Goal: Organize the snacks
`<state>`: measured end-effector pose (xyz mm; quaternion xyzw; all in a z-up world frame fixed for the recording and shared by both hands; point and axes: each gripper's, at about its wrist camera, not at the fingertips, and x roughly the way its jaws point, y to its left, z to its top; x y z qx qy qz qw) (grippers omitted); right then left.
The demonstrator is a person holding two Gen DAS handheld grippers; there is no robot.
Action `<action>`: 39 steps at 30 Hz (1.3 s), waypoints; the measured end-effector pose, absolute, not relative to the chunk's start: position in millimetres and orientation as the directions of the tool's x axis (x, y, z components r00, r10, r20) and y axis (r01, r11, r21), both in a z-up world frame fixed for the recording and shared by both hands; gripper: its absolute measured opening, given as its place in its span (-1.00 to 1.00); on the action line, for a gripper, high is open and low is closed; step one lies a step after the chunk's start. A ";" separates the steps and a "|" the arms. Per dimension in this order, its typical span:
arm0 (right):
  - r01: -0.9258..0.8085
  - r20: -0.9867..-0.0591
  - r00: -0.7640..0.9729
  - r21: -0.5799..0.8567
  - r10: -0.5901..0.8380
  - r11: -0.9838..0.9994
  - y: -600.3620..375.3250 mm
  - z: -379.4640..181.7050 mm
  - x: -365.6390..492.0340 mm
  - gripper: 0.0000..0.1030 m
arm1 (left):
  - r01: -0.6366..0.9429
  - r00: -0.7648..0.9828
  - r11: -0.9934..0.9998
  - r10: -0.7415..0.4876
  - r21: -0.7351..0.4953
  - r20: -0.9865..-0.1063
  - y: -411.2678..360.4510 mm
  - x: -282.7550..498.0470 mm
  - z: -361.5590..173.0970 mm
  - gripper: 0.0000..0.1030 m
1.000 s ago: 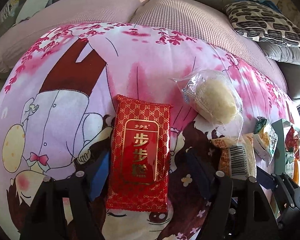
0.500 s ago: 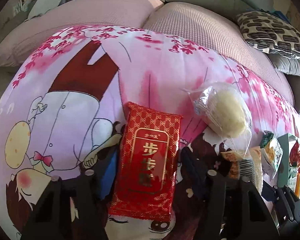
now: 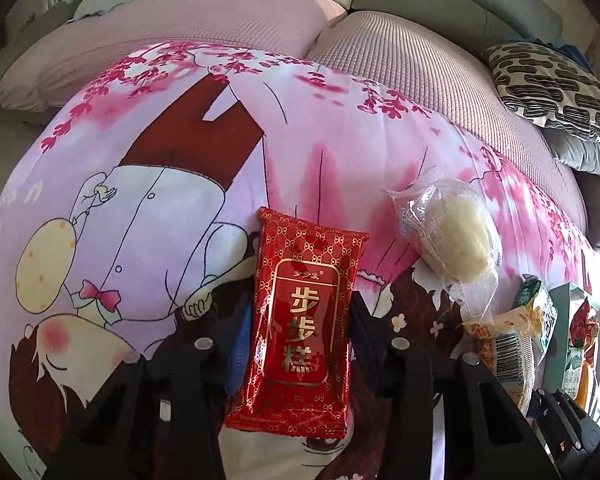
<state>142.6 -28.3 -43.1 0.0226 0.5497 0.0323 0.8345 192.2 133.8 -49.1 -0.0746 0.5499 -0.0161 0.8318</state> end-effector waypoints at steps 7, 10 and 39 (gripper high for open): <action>-0.040 -0.906 0.405 0.114 0.121 0.993 -30.7 -33.7 130.8 -0.20 | -0.053 0.407 0.988 -0.112 -0.147 -0.906 133.3 183.3 -33.8 -0.11; -0.043 -0.899 0.417 0.129 0.135 0.991 -32.8 -27.7 124.7 -0.21 | -0.051 0.426 0.988 -0.109 -0.144 -0.898 132.4 178.9 -24.6 -0.11; 0.214 -0.798 0.597 0.253 0.079 0.944 -176.2 37.0 82.4 -0.21 | 0.234 0.545 0.961 -0.255 -0.147 -0.799 11.9 144.3 60.7 -0.11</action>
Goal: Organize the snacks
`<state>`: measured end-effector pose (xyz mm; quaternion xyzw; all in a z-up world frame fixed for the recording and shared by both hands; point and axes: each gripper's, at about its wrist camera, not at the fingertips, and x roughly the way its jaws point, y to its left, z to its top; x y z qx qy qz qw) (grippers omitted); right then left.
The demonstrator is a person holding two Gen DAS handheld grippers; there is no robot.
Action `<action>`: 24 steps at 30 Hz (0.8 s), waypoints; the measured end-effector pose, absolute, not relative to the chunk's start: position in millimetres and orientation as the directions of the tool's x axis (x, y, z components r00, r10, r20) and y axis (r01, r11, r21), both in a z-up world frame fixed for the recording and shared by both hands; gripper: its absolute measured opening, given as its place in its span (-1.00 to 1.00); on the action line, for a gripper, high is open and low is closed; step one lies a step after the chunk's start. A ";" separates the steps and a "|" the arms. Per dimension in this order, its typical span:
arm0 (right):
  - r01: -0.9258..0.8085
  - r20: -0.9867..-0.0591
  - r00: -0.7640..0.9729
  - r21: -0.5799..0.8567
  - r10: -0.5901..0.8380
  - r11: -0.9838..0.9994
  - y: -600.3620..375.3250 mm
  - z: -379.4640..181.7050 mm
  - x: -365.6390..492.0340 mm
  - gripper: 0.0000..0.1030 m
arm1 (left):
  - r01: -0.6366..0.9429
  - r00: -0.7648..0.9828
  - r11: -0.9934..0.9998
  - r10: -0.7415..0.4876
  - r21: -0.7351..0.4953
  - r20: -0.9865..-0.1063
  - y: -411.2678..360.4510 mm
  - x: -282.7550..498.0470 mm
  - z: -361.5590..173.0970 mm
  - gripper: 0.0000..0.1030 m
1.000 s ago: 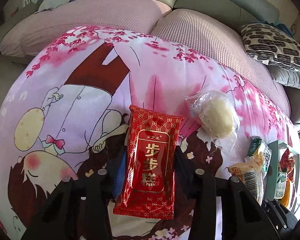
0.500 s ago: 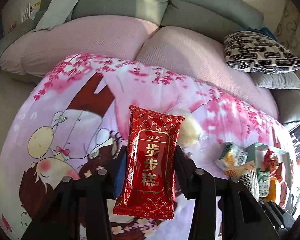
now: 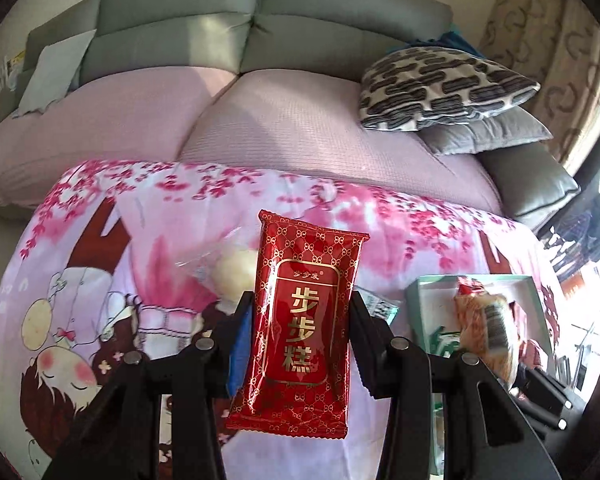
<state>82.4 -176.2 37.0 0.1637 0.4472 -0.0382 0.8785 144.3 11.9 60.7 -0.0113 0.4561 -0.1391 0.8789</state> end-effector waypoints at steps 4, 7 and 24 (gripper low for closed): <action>0.322 -0.778 0.628 0.290 0.026 0.901 -225.4 47.8 70.2 -0.21 | 0.309 0.537 0.940 -0.300 -0.147 -0.788 -18.9 135.5 66.8 -0.11; 0.401 -0.769 0.638 0.297 -0.032 0.866 -258.1 53.4 58.4 -0.21 | 0.363 0.526 0.922 -0.323 -0.136 -0.786 -43.7 129.0 69.1 -0.11; 0.568 -0.757 0.638 0.337 -0.143 0.751 -347.0 47.6 26.5 -0.21 | 0.482 0.472 0.872 -0.342 -0.087 -0.812 -133.3 122.1 46.6 -0.11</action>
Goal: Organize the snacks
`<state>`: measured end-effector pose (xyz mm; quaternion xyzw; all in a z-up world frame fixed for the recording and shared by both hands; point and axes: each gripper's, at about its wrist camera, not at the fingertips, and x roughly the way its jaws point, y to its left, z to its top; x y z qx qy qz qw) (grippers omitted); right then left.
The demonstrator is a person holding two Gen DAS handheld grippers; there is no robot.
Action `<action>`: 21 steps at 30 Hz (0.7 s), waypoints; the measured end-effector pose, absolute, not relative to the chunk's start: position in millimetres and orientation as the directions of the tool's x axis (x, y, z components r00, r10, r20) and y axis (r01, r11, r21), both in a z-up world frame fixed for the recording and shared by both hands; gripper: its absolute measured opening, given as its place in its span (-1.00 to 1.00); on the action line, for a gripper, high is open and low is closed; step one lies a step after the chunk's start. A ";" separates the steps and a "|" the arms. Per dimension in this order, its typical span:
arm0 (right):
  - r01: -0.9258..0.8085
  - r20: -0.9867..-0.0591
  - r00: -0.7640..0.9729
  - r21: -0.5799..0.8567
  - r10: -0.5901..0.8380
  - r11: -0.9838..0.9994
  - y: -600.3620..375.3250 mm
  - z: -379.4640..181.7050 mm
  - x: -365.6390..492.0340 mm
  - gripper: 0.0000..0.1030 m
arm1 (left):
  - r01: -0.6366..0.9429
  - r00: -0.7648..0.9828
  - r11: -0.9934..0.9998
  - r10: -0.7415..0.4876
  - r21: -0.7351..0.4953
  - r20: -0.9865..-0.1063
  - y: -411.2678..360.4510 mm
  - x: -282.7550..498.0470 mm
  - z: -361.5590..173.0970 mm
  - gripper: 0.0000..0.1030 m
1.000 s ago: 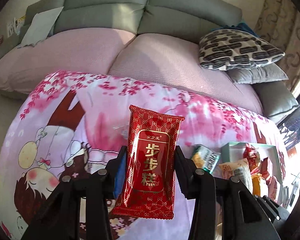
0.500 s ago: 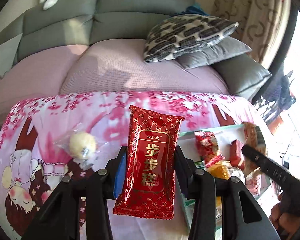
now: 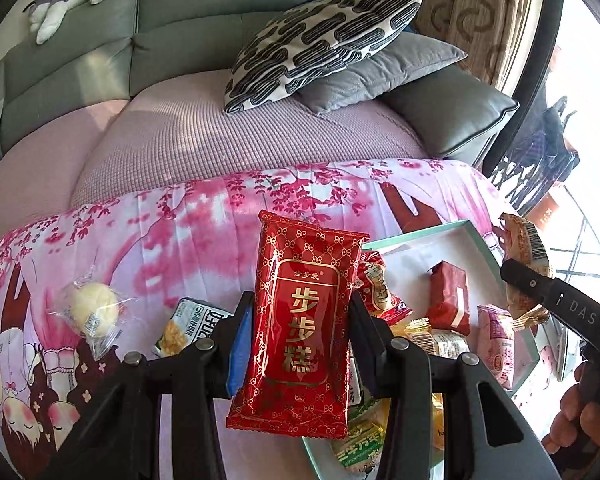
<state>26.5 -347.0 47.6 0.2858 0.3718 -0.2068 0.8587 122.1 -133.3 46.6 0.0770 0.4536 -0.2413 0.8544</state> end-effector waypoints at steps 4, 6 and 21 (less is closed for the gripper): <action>0.582 -0.772 0.620 0.331 -0.142 0.743 -351.4 36.8 28.1 -0.21 | 0.455 0.482 0.886 -0.325 -0.085 -0.814 -134.9 132.3 33.0 -0.11; 0.594 -0.780 0.607 0.319 -0.151 0.739 -353.5 32.3 28.6 -0.21 | 0.449 0.474 0.889 -0.322 -0.089 -0.820 -135.8 136.5 24.8 -0.11; 0.662 -0.833 0.516 0.237 -0.202 0.711 -364.6 10.5 31.9 -0.21 | 0.457 0.486 0.886 -0.322 -0.078 -0.812 -141.2 144.7 1.9 -0.11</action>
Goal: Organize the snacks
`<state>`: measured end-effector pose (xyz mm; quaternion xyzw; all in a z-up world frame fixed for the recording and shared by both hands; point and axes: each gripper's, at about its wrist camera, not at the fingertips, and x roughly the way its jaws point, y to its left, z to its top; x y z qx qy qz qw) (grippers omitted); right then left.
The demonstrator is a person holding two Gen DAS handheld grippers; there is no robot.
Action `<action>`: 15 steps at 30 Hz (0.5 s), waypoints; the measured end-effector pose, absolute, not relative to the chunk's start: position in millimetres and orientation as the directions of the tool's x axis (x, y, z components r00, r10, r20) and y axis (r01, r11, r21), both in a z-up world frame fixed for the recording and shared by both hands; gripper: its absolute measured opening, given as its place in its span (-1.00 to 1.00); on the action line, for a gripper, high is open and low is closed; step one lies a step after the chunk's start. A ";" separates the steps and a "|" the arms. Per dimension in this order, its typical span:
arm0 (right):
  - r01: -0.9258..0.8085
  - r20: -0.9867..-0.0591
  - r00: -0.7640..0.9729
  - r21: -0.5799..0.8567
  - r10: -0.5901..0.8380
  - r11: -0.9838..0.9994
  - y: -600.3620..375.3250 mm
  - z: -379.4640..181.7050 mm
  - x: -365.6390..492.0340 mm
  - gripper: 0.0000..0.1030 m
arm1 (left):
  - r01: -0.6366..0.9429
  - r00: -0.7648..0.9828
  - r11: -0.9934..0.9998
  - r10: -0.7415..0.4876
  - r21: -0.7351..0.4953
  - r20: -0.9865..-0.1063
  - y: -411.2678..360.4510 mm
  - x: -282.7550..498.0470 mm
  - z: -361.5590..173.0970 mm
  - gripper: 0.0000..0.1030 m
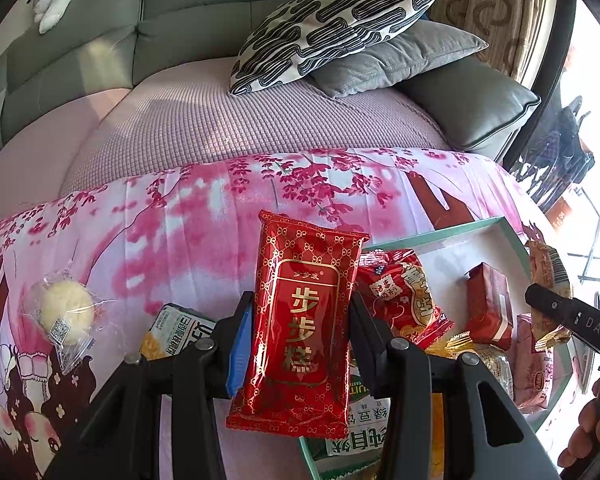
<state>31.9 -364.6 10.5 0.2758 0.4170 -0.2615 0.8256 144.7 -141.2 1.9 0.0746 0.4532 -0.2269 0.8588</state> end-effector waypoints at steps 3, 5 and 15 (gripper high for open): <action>0.666 -0.838 0.506 0.228 -0.206 0.710 -364.4 8.7 32.6 -0.21 | 0.457 0.489 0.885 -0.331 -0.086 -0.807 -140.7 146.0 0.9 -0.10; 0.669 -0.840 0.501 0.223 -0.208 0.709 -364.4 8.4 32.9 -0.21 | 0.461 0.491 0.883 -0.336 -0.088 -0.804 -141.1 146.4 -0.2 -0.11; 0.676 -0.854 0.474 0.197 -0.214 0.710 -363.4 5.6 35.4 -0.21 | 0.466 0.481 0.880 -0.342 -0.094 -0.808 -144.5 147.8 -4.5 -0.08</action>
